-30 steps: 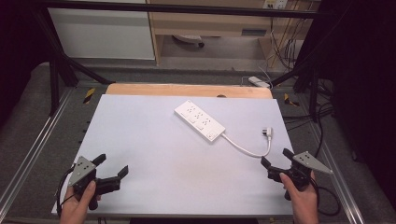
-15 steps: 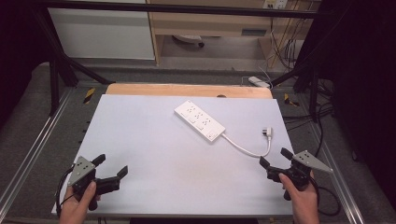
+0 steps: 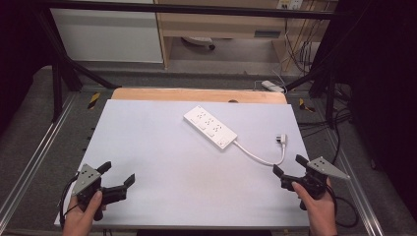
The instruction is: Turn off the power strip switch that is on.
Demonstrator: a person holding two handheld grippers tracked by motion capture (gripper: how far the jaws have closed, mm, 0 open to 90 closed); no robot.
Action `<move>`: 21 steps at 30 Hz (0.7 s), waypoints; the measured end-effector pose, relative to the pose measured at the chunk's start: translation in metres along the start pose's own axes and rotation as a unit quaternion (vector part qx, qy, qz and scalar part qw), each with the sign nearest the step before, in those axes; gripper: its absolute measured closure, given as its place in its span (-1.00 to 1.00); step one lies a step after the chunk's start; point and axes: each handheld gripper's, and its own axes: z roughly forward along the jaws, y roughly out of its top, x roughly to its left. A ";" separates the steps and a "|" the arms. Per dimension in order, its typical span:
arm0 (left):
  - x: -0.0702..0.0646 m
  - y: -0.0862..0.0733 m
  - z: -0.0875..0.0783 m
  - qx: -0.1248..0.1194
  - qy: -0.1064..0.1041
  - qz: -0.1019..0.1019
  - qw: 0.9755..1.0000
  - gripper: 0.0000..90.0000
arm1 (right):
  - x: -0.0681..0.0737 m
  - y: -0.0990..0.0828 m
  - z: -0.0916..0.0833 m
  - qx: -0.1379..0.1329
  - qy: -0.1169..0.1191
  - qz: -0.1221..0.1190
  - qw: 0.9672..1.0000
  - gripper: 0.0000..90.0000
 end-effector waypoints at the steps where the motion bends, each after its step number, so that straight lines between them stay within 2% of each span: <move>1: 0.000 0.000 0.000 0.001 -0.001 0.000 1.000 -0.90 | 0.001 0.000 0.001 0.002 0.003 0.000 1.000 -0.92; 7: 0.000 0.000 0.001 -0.003 -0.003 -0.005 1.000 -0.90 | 0.008 0.000 0.005 0.004 0.008 -0.019 1.000 -0.92; 12: -0.002 0.000 0.003 0.002 0.001 0.002 1.000 -0.90 | 0.011 0.002 0.006 -0.001 0.017 -0.020 1.000 -0.92; 17: -0.004 0.000 0.005 0.003 0.005 -0.003 1.000 -0.89 | 0.017 0.000 0.009 -0.001 0.027 -0.014 1.000 -0.93; 21: -0.005 0.000 0.007 0.006 0.002 0.000 1.000 -0.89 | 0.022 0.009 0.011 -0.004 0.038 -0.023 0.999 -0.91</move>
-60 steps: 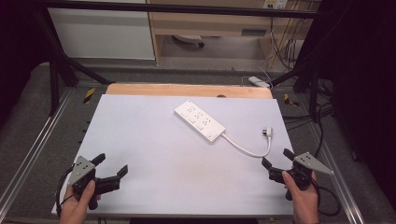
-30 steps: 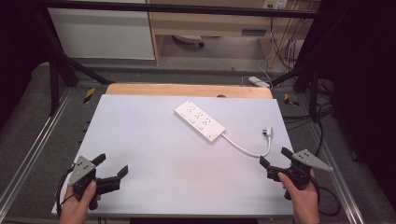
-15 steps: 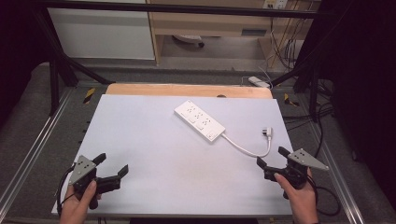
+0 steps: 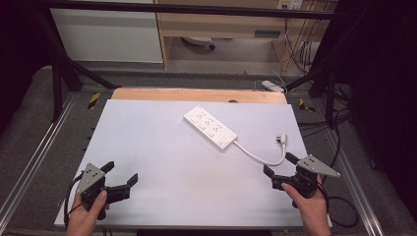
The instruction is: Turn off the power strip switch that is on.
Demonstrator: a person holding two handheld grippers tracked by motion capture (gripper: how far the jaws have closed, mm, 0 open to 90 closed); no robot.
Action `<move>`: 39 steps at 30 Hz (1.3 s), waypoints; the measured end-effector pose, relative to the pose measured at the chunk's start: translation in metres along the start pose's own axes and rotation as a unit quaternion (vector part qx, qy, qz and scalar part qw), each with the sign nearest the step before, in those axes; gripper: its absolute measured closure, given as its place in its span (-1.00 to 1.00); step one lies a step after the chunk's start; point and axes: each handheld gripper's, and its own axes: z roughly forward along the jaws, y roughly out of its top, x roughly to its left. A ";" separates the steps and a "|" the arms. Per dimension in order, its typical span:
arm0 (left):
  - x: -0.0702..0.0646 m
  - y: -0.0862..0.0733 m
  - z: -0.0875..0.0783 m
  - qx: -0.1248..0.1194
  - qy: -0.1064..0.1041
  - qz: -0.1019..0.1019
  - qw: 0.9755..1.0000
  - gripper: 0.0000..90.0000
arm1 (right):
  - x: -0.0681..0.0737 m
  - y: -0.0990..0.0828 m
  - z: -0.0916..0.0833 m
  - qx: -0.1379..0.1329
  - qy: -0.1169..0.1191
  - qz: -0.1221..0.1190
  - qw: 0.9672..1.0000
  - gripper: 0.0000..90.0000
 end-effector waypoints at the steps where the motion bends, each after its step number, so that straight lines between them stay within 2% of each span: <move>1: 0.000 0.000 0.000 0.001 -0.001 0.000 1.000 -0.89 | 0.002 0.005 0.001 0.002 0.003 -0.001 1.000 -0.87; 4: -0.002 -0.002 0.000 0.005 -0.008 0.003 1.000 -0.89 | 0.003 0.010 0.003 0.002 0.006 -0.004 1.000 -0.82; 7: -0.003 -0.002 0.000 0.005 -0.004 0.009 1.000 -0.89 | 0.004 0.018 0.007 0.006 0.007 -0.014 1.000 -0.78; 13: -0.002 -0.003 0.000 0.009 -0.004 0.006 1.000 -0.89 | 0.004 0.033 0.013 0.005 0.004 -0.016 1.000 -0.83; 17: -0.002 -0.002 -0.001 0.009 -0.005 0.007 1.000 -0.89 | 0.007 0.046 0.021 0.009 0.015 -0.023 1.000 -0.92; 28: -0.002 -0.003 0.000 0.007 -0.009 -0.001 1.000 -0.90 | 0.012 0.069 0.038 0.017 0.037 -0.038 0.998 -0.93; 31: -0.001 -0.003 -0.001 0.008 -0.009 -0.001 1.000 -0.89 | 0.013 0.075 0.043 0.016 0.035 -0.044 0.998 -0.91; 39: 0.000 -0.004 0.000 0.012 -0.009 -0.005 1.000 -0.89 | 0.011 0.087 0.056 0.006 0.033 -0.042 0.999 -0.89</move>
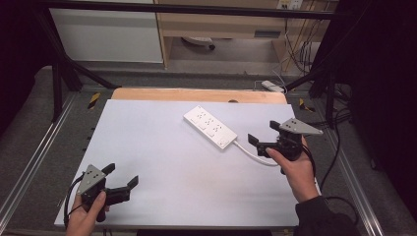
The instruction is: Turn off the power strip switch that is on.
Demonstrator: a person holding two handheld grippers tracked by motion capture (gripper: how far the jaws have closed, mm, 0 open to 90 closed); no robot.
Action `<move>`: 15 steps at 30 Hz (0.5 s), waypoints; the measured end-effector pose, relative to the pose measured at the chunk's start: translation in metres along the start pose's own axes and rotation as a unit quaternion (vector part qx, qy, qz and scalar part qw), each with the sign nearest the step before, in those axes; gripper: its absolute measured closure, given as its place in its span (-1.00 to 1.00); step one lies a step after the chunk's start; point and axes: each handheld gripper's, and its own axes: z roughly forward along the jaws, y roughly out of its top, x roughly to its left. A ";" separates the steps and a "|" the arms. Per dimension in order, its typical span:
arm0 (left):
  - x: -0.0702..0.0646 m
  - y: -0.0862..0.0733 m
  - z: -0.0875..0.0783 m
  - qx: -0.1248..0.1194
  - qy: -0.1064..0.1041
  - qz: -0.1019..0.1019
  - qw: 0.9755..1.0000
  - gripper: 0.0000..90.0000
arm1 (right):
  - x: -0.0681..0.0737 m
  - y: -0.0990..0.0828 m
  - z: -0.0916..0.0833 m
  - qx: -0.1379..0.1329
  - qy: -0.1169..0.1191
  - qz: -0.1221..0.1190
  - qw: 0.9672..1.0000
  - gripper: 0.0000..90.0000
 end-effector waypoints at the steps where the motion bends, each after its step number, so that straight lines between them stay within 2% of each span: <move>1: 0.000 0.000 0.000 0.000 0.000 0.000 1.000 -0.89 | 0.000 0.002 0.002 -0.001 -0.001 0.000 1.000 -0.89; 9: 0.001 0.000 0.000 0.002 0.000 -0.003 1.000 -0.89 | 0.000 0.016 0.023 -0.001 -0.004 -0.009 1.000 -0.87; 15: 0.001 0.000 0.000 0.001 0.000 -0.002 1.000 -0.89 | 0.003 0.027 0.040 -0.004 0.000 -0.006 1.000 -0.85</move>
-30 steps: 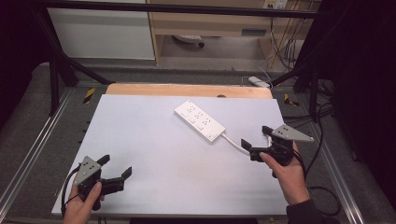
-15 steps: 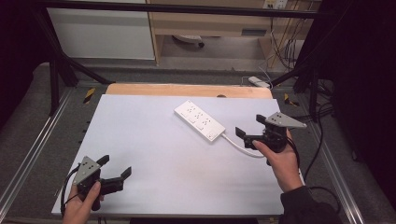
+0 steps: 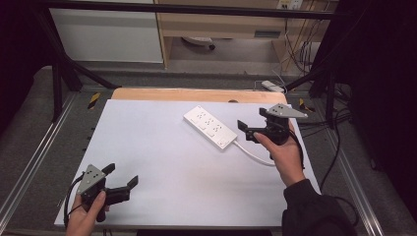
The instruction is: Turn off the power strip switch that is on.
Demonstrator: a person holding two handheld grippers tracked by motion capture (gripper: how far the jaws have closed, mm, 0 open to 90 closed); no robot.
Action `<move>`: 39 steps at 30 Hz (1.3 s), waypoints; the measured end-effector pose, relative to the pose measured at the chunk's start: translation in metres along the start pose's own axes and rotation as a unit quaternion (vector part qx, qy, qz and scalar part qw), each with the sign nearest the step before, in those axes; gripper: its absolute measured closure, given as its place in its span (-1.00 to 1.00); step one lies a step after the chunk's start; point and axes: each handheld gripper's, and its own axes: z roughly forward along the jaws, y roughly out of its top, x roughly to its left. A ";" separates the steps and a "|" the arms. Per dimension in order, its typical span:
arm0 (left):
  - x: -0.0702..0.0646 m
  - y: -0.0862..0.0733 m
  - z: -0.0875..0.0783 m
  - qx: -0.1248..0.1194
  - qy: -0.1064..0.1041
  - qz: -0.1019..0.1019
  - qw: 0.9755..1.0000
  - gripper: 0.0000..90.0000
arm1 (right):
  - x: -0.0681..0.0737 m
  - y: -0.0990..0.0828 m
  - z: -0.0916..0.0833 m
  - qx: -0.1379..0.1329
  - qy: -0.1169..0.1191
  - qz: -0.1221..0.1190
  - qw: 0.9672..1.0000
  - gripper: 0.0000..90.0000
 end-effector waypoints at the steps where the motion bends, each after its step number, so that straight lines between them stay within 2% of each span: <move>1: 0.000 0.000 0.000 -0.002 0.000 0.000 1.000 -0.89 | 0.000 0.002 0.002 -0.001 0.001 -0.001 1.000 -0.84; 12: 0.001 0.000 0.000 0.000 -0.002 -0.001 1.000 -0.89 | 0.004 0.016 0.026 -0.001 -0.003 -0.008 1.000 -0.80; 18: 0.001 0.000 0.000 -0.001 0.000 -0.001 1.000 -0.89 | 0.003 0.021 0.039 -0.009 -0.009 -0.013 1.000 -0.45; 24: 0.002 0.000 0.000 0.001 -0.001 -0.001 1.000 -0.89 | 0.003 0.028 0.048 -0.016 -0.012 -0.010 1.000 -0.31; 26: 0.003 -0.001 0.000 0.002 0.000 0.001 1.000 -0.89 | 0.004 0.030 0.052 -0.014 -0.010 -0.013 1.000 -0.22; 28: 0.003 -0.001 -0.001 0.001 0.001 0.002 1.000 -0.89 | 0.006 0.031 0.054 -0.021 -0.010 -0.019 1.000 -0.01; 36: 0.005 0.000 -0.002 0.001 0.007 -0.004 1.000 -0.89 | 0.013 0.030 0.068 -0.027 -0.011 -0.038 0.999 0.49; 39: 0.005 -0.001 -0.003 0.001 0.005 -0.004 1.000 -0.89 | 0.013 0.028 0.073 -0.028 -0.011 -0.034 0.999 0.71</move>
